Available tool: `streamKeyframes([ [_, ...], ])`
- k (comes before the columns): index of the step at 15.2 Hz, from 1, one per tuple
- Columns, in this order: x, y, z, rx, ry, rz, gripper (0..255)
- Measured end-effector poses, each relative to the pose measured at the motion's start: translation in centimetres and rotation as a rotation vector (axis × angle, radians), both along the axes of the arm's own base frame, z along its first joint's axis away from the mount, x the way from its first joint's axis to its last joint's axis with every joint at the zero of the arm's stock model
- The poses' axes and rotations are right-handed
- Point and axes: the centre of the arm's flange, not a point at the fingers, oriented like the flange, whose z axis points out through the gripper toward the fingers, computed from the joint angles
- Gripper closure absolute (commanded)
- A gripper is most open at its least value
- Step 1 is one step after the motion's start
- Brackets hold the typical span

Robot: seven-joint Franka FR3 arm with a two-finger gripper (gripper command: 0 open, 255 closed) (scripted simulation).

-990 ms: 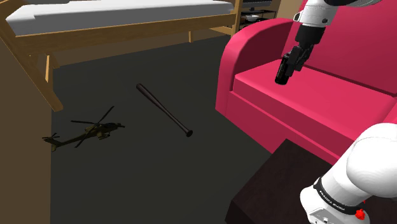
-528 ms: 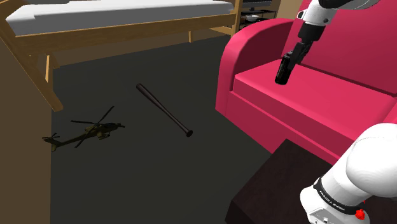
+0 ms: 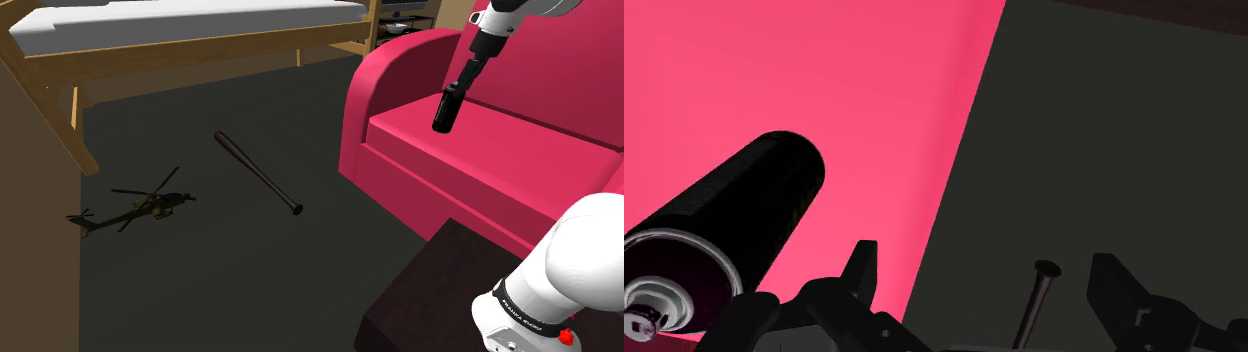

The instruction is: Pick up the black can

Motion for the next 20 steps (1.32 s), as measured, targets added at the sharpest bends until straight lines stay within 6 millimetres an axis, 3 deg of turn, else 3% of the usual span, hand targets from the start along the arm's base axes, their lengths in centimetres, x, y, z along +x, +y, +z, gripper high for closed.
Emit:
streamKeyframes([
  [12, 5.1, -13.1, 0.5, -0.039, -0.122, 0.072, 0],
  [20, 5.6, -14.0, -3.1, -0.041, -0.131, 0.078, 0],
])
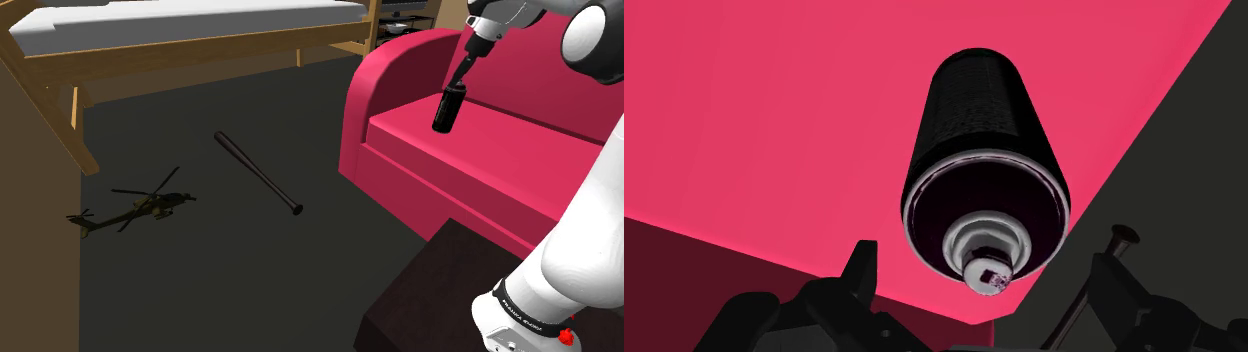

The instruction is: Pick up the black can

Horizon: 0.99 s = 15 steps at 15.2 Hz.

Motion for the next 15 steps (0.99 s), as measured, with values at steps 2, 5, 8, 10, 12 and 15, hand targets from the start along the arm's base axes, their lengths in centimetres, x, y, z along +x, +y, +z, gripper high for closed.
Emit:
streamKeyframes([
  [2, 0.0, 0.0, -0.4, -0.001, -0.001, 0.0, 255],
  [5, 0.0, 0.1, -0.4, -0.002, -0.003, 0.0, 255],
  [8, 0.0, 0.1, -0.4, -0.002, -0.004, 0.0, 255],
  [10, 0.0, 0.1, -0.4, -0.002, -0.004, 0.0, 255],
  [12, -0.1, 0.0, -0.2, -0.001, -0.001, 0.0, 255],
  [15, -0.2, 0.0, 1.1, 0.0, 0.0, 0.0, 255],
])
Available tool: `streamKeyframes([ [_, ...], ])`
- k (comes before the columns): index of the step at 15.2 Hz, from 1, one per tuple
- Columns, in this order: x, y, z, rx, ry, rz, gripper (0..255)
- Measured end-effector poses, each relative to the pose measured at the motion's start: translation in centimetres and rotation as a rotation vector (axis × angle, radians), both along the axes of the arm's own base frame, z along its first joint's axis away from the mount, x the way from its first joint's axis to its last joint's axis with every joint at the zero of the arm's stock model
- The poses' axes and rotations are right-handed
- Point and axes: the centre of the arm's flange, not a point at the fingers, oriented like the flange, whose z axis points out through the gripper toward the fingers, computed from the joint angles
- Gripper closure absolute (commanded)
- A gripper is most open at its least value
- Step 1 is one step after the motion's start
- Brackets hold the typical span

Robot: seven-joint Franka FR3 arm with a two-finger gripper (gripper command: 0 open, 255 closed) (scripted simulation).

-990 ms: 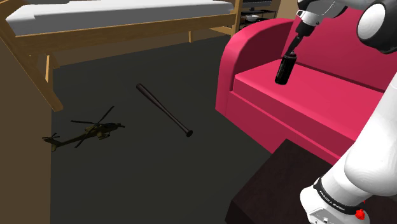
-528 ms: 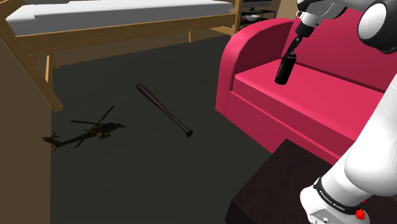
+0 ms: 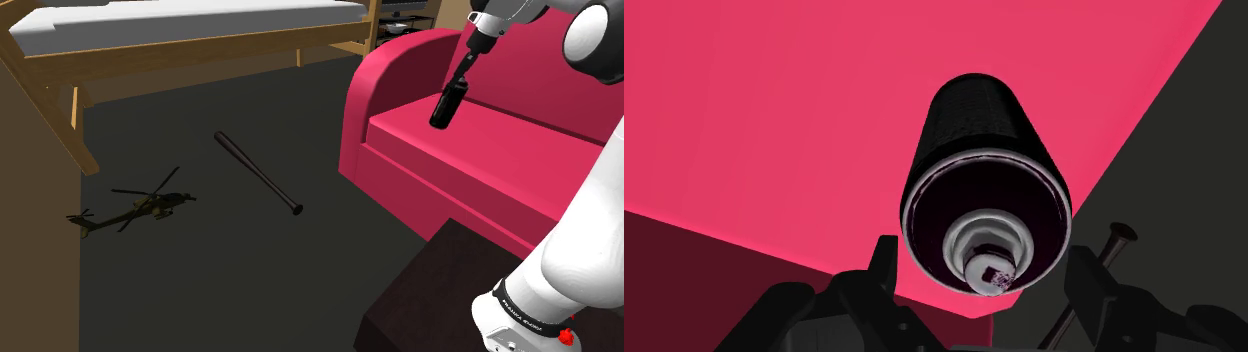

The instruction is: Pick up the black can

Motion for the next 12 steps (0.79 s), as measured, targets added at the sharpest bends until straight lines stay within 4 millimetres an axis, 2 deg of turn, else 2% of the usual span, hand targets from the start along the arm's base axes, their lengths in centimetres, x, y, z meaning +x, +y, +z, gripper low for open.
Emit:
streamKeyframes([
  [12, 0.1, -0.1, 6.0, 0.0, 0.0, 0.0, 255],
])
